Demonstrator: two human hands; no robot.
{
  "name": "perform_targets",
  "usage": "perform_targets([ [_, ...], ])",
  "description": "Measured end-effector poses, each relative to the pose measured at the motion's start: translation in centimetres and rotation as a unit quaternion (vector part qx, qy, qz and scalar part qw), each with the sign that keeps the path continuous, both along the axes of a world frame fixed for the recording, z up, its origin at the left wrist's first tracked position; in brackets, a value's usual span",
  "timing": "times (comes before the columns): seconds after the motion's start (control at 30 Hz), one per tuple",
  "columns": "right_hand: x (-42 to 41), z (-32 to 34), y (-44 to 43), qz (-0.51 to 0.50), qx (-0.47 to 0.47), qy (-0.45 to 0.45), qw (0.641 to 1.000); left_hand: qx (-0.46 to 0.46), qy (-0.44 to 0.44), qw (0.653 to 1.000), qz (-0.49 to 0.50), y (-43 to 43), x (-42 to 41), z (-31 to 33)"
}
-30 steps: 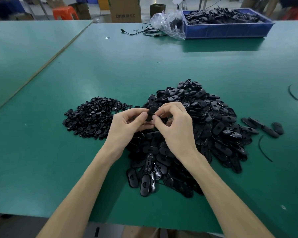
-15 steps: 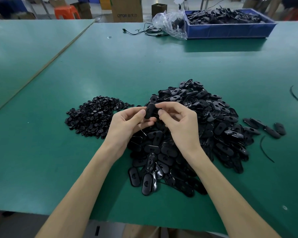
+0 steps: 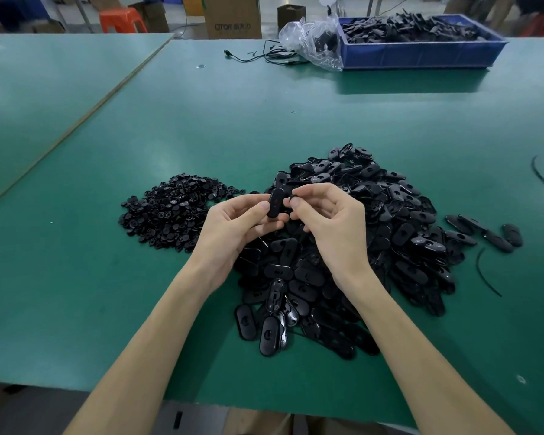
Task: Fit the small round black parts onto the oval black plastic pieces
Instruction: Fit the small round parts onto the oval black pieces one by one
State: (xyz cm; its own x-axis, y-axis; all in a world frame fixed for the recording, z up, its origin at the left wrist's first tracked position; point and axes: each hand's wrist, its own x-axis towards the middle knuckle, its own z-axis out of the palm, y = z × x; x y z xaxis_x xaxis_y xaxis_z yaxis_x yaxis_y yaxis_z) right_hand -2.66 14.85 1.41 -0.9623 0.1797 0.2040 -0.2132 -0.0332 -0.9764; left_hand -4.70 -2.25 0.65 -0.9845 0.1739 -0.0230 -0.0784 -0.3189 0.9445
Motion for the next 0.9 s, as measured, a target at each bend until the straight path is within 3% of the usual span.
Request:
perform_targets([
  [0.77, -0.07, -0.30, -0.01, 0.004, -0.007, 0.007, 1.000, -0.018, 0.010, 1.000, 0.005, 0.11, 0.05, -0.01],
  [0.9, -0.08, -0.48, 0.14, 0.000, 0.038, -0.002, 0.999, -0.021, 0.014, 1.000, 0.007, 0.03, -0.03, 0.00],
])
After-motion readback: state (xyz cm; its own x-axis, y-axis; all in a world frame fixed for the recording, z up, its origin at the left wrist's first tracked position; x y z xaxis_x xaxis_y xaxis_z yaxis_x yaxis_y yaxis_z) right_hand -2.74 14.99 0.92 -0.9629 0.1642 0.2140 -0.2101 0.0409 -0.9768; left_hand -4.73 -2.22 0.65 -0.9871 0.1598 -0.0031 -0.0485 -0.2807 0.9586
